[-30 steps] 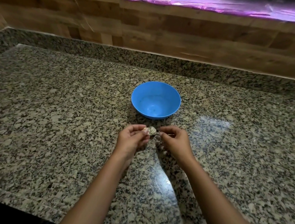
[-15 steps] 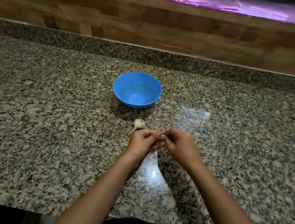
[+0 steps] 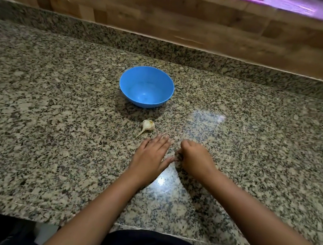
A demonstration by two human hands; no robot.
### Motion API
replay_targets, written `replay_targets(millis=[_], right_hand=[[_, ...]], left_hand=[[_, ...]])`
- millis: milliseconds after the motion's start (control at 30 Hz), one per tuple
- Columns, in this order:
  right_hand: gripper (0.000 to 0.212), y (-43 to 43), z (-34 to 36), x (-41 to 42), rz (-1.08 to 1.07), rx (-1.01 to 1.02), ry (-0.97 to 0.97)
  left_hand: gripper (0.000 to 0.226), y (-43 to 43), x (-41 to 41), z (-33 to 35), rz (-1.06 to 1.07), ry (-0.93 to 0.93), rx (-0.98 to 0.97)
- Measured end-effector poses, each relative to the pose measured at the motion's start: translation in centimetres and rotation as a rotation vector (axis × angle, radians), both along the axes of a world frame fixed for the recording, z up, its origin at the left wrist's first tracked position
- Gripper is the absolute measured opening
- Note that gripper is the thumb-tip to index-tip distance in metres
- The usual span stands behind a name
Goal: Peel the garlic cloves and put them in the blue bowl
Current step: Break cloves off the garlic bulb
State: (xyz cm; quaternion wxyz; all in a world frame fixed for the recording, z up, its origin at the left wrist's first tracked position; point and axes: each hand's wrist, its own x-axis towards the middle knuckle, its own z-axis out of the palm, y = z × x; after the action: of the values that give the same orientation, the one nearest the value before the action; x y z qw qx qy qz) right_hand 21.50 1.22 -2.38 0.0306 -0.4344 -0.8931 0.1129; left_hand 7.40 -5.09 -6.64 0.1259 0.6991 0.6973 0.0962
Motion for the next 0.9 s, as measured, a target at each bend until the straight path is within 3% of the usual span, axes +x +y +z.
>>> replay_targets(millis=[133, 267, 333, 433, 667, 767, 833, 900], right_hand=[[0.010, -0.6, -0.4, 0.1, 0.087, 0.083, -0.063], [0.017, -1.0, -1.0, 0.0, 0.052, 0.157, 0.041], [0.006, -1.2, -0.7, -0.2, -0.009, 0.098, 0.033], [0.008, -0.7, 0.1, -0.4, -0.064, 0.001, 0.039], [0.018, 0.0, 1.1, -0.8, 0.142, 0.061, -0.173], [0.009, -0.4, 0.7, -1.1, -0.108, -0.051, 0.015], [0.009, 0.3, 0.5, -0.8, -0.394, -0.316, 0.301], [0.007, 0.4, 0.6, -0.4, -0.554, -0.616, 0.611]], left_hand=[[0.061, 0.0, 0.0, 0.0, -0.005, 0.005, 0.001], [0.061, 0.0, 0.0, 0.0, -0.007, 0.012, -0.001], [0.061, -0.1, 0.0, 0.0, -0.007, 0.003, -0.003], [0.062, 0.0, -0.1, -0.1, -0.005, 0.002, -0.001], [0.060, 0.1, -0.1, -0.2, -0.019, -0.015, 0.011], [0.060, 0.1, -0.2, -0.4, -0.019, -0.035, 0.026], [0.055, 0.3, -0.2, -0.3, -0.011, -0.102, 0.040], [0.046, 0.6, -0.2, 0.3, 0.035, -0.313, 0.071]])
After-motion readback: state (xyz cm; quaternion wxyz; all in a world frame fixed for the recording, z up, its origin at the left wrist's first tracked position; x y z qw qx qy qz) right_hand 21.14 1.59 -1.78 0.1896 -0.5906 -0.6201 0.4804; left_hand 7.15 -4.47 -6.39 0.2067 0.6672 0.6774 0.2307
